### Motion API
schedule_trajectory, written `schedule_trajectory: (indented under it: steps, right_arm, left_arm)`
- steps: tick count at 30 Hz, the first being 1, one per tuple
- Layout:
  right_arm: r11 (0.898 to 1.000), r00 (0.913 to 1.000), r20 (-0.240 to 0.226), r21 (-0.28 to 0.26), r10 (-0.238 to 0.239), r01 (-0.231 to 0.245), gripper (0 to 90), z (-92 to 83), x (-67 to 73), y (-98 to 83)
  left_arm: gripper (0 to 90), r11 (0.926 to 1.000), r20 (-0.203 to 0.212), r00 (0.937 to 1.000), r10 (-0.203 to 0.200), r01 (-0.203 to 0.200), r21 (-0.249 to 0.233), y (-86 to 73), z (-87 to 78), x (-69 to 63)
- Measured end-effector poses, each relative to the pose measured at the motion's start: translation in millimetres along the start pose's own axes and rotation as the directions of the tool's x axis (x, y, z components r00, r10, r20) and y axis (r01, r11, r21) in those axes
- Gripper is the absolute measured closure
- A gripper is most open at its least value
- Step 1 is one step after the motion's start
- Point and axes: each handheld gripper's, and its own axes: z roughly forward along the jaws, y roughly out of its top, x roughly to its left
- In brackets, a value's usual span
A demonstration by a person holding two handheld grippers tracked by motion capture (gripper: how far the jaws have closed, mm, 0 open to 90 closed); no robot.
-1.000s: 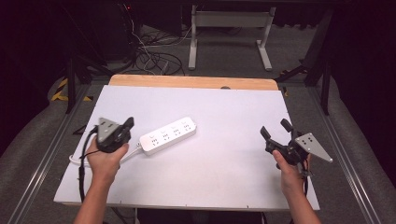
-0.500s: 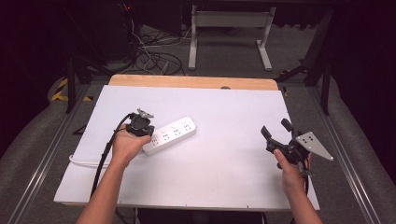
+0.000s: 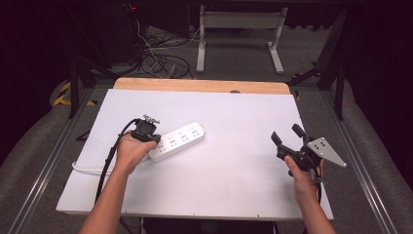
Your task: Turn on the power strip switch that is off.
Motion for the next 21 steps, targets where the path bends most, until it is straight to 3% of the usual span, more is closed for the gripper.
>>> schedule_trajectory:
  steps: [2,4,7,9,12,13,21]
  right_arm:
    - [1.000,1.0000,0.001,0.001,0.003,-0.003,16.5,0.1,0.4,-0.1]
    - [1.000,1.0000,0.000,0.002,-0.003,0.003,16.6,-0.2,0.8,0.2]
    - [1.000,1.0000,0.002,0.001,-0.004,0.004,16.6,-0.1,0.6,0.2]
    - [1.000,1.0000,0.003,0.001,0.004,-0.004,16.6,0.3,0.1,0.0]
    - [1.000,1.0000,0.008,0.004,0.002,-0.002,16.6,1.2,-1.0,-0.4]
    - [1.000,1.0000,0.007,0.005,0.004,-0.004,16.6,1.2,-1.0,-0.5]
    - [1.000,0.9999,0.013,0.001,0.008,-0.008,16.7,0.3,-1.4,0.1]
  left_arm:
    - [90.0,0.9996,0.026,0.9994,-0.024,0.025,-0.014,-2.1,-0.1,2.2]
    - [90.0,0.9980,0.077,0.9955,-0.056,0.058,-0.027,-4.9,-0.3,9.4]
    - [89.9,0.9980,0.093,0.9943,-0.051,0.054,-0.032,-5.9,-1.5,11.9]
    - [89.9,0.9941,0.129,0.9887,-0.077,0.086,-0.067,-4.7,-4.7,11.4]
    - [89.9,0.9944,0.140,0.9881,-0.065,0.075,-0.074,-2.2,-5.8,8.6]
    - [89.9,0.9973,0.117,0.9921,-0.045,0.052,-0.052,-1.2,-4.4,6.6]
    - [89.9,0.9980,0.115,0.9923,-0.048,0.052,-0.035,-2.4,-0.9,3.7]
